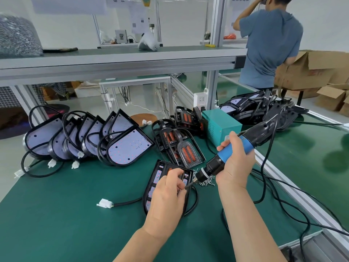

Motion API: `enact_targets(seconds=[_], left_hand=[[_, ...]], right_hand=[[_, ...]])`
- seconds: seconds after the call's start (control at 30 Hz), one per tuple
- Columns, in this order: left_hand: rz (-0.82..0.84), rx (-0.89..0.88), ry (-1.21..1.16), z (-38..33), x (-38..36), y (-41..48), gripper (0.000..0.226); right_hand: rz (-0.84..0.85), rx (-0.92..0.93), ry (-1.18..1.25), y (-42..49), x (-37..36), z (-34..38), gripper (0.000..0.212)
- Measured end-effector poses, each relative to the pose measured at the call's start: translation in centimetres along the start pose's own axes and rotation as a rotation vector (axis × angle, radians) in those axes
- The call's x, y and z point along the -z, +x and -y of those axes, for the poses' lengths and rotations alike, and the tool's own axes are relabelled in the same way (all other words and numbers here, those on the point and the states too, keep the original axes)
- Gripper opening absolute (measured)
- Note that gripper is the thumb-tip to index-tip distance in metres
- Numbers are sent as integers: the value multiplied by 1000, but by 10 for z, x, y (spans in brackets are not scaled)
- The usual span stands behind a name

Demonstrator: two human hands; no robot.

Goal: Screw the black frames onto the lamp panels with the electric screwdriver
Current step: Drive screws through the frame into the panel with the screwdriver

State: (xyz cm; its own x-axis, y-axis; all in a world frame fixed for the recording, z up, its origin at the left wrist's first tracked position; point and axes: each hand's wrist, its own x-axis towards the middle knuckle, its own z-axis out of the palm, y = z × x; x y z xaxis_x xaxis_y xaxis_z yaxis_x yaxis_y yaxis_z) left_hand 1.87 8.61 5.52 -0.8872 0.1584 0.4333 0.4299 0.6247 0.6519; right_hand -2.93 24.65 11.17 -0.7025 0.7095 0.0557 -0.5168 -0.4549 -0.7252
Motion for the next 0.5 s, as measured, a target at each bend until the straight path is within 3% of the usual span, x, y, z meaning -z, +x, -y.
enact_targets(seconds=[0.17, 0.23, 0.33, 0.4, 0.5], left_hand=[[-40, -82, 45, 2, 7, 0, 51], [-136, -35, 37, 10, 17, 2, 54], [-214, 305, 39, 32, 36, 9, 54], [-73, 539, 49, 44, 41, 14, 68], [125, 657, 108, 47, 34, 16, 78]], right_hand=[[-15, 13, -18, -2, -3, -4, 14], [-18, 1, -16, -1, -3, -3, 14], [2, -4, -28, -4, -2, -2, 14], [38, 2, -56, -10, -2, -3, 13], [119, 4, -103, -21, -3, -6, 15]])
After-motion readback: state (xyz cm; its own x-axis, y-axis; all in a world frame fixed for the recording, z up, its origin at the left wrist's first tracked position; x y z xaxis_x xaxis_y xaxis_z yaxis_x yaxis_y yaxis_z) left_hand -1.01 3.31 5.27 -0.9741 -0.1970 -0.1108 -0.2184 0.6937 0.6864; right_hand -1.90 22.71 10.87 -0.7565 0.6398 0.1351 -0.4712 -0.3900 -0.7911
